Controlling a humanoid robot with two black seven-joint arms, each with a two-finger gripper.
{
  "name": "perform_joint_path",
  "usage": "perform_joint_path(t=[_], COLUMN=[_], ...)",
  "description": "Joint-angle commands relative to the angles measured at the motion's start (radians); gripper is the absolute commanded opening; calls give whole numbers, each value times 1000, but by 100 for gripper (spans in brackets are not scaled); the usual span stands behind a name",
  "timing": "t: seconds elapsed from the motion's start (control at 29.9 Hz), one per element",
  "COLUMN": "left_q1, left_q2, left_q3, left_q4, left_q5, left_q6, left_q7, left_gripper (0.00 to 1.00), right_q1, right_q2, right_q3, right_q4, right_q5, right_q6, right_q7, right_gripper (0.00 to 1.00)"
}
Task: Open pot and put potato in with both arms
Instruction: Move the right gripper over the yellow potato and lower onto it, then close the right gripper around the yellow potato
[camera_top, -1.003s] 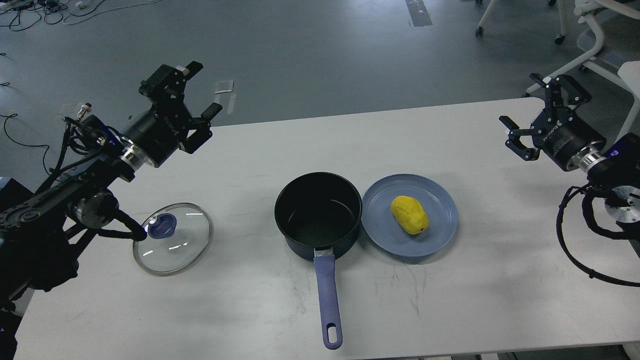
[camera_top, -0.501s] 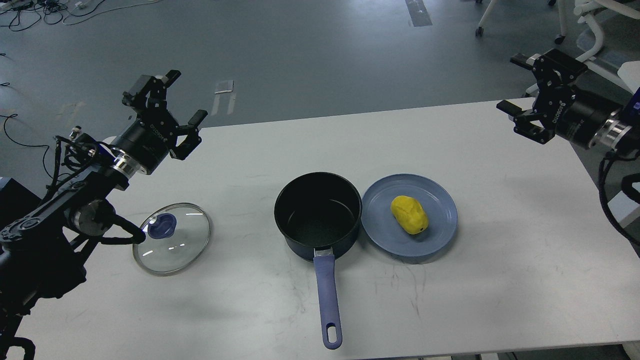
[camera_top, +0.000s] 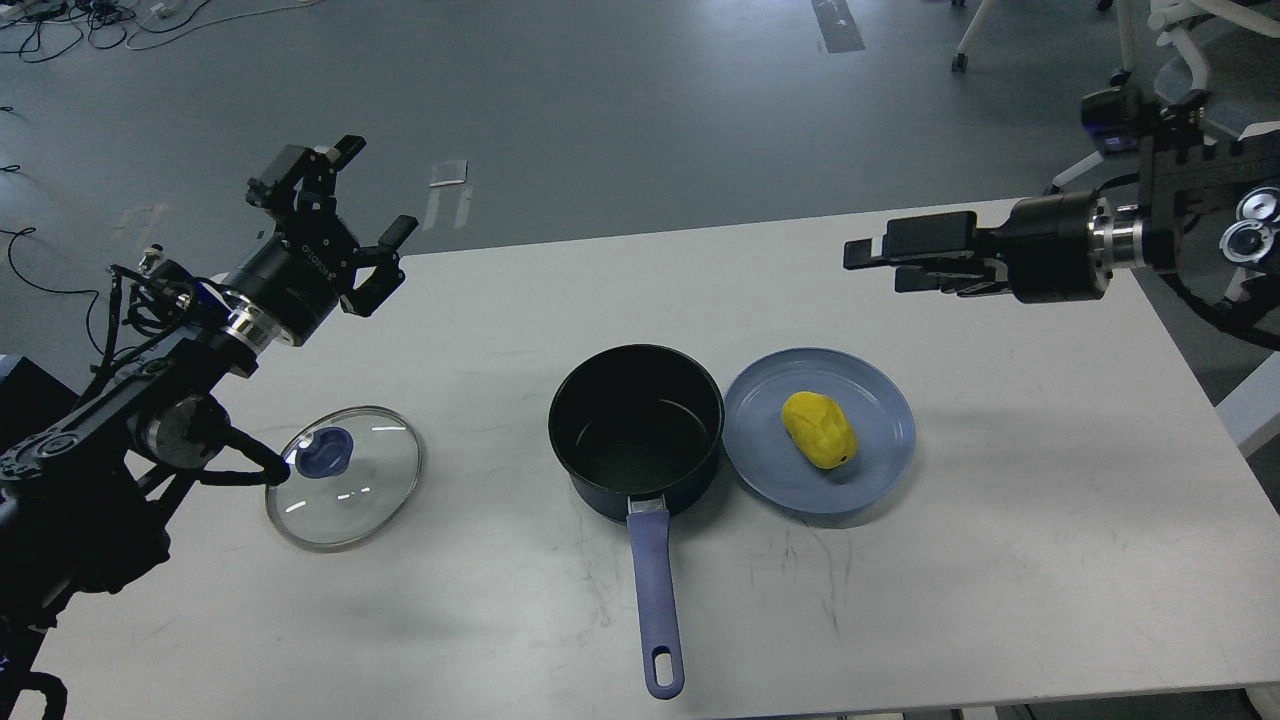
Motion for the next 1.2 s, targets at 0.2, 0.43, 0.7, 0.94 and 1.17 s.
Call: perform_joint_path(t=[0.2, 0.43, 0.7, 0.94, 1.17], left_q1=[-7, -7, -7, -7, -7], left_q2=[-1, 13, 19, 19, 19], left_q3=[-1, -1, -2, -2, -2], left_q4=[0, 0, 0, 0, 0], left_q5=[0, 0, 0, 0, -1], left_q6=[0, 0, 0, 0, 0], left_q7=[0, 0, -1, -1, -1], left_gripper=[98, 98, 98, 98, 98], right_q1=[182, 180, 173, 145, 93], right_q2=[226, 318, 375, 416, 478], right_q3=[-326, -411, -419, -420, -420], right_q4=[-52, -124, -164, -208, -283], right_q5=[-125, -181, -181, -181, -181], right_q6=[0, 0, 0, 0, 0], right_q7=[1, 3, 3, 1, 3], right_gripper=[100, 100, 100, 100, 100])
